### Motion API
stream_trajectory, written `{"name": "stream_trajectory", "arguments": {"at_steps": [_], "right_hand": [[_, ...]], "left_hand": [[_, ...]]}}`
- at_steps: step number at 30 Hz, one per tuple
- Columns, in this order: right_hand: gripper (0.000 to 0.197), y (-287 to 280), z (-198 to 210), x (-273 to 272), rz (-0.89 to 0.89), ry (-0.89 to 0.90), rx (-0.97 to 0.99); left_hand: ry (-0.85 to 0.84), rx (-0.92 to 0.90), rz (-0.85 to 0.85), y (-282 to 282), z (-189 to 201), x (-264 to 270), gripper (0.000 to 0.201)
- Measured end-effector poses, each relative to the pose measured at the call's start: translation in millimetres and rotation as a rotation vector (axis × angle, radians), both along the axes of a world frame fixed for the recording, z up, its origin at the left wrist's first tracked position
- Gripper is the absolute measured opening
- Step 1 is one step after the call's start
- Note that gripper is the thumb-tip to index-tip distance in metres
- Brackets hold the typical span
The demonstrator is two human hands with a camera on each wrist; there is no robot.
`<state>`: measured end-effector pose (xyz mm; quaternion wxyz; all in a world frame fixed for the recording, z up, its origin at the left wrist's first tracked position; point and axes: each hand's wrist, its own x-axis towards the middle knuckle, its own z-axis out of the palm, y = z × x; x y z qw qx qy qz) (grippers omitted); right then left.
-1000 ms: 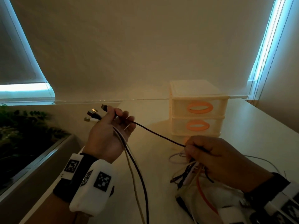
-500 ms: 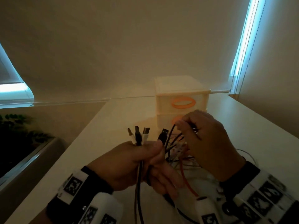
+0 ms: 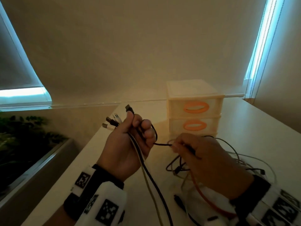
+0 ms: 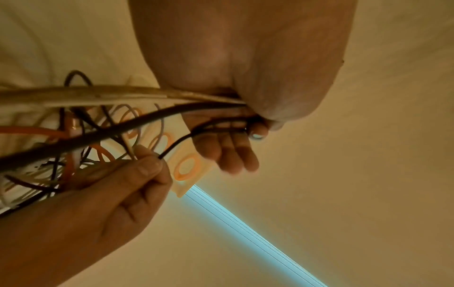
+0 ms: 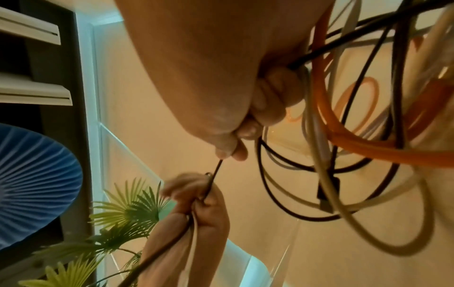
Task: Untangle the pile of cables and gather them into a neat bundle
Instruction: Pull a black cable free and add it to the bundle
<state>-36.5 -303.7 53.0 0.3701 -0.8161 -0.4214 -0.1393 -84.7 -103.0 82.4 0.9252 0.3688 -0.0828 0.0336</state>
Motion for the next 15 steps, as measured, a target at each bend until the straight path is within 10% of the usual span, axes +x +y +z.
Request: {"name": "stream_trajectory", "arguments": {"at_steps": [15], "right_hand": [[0.028,-23,5,11,0.172,0.423,-0.246]], "left_hand": [[0.051,-0.085,0.010,18,-5,8,0.040]]}}
